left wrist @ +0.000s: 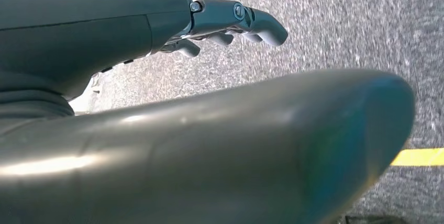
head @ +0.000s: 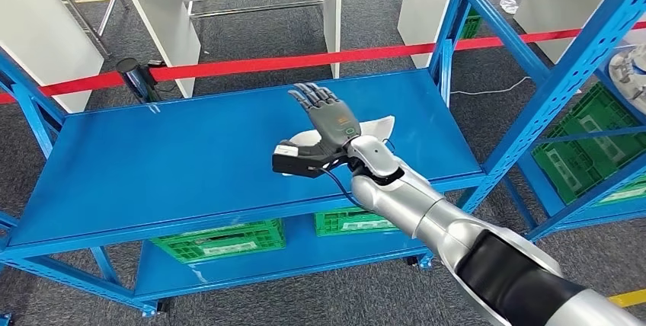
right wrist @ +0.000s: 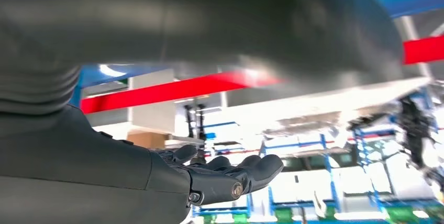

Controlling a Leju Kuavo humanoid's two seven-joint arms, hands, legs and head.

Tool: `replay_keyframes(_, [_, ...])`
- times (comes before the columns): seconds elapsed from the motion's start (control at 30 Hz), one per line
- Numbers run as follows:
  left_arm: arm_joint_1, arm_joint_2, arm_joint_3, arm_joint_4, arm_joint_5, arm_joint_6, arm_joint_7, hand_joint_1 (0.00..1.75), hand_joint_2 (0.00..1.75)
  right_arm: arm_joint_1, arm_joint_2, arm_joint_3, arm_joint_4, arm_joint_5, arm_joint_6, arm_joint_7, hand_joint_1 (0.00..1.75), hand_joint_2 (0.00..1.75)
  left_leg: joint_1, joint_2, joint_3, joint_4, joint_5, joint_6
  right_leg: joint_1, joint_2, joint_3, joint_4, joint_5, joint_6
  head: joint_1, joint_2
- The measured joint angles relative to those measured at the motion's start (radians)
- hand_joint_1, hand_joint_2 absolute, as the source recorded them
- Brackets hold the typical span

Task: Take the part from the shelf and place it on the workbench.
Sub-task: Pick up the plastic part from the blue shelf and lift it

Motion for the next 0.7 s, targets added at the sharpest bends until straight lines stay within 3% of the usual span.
replay_keyframes(0.13, [0.001,0.001,0.000,0.000,-0.001,0.000,0.000,0.00,0.00,0.044,0.000,0.000,-0.093,-0.017,0.031,0.005,0.00,1.75,0.000,0.001,0.009,-0.010,-0.003,-0.007,0.002,0.000,0.006,0.000,-0.006,-0.007,0.000,0.000])
replay_keyframes(0.3, [0.002,0.000,0.000,0.000,-0.004,0.000,0.002,0.00,0.00,0.076,-0.004,0.003,-0.172,-0.081,0.131,-0.003,0.00,1.75,0.004,0.002,0.008,-0.014,-0.005,-0.031,0.004,0.000,0.011,0.000,-0.009,-0.008,0.000,0.000])
replay_keyframes(0.47, [0.003,0.000,0.000,0.000,-0.008,0.001,0.003,0.00,0.00,0.082,-0.015,0.017,-0.204,-0.123,0.206,0.006,0.00,1.75,0.003,0.002,0.011,-0.012,-0.004,-0.033,0.004,-0.001,0.014,0.000,-0.008,-0.008,0.000,0.000])
replay_keyframes(0.7, [0.004,0.000,0.002,0.001,-0.006,0.005,0.005,0.00,0.00,0.083,-0.029,0.046,-0.208,-0.088,0.271,0.103,0.00,1.75,0.002,0.001,0.016,-0.010,-0.005,-0.033,0.003,-0.001,0.016,-0.002,-0.008,-0.007,0.000,0.000])
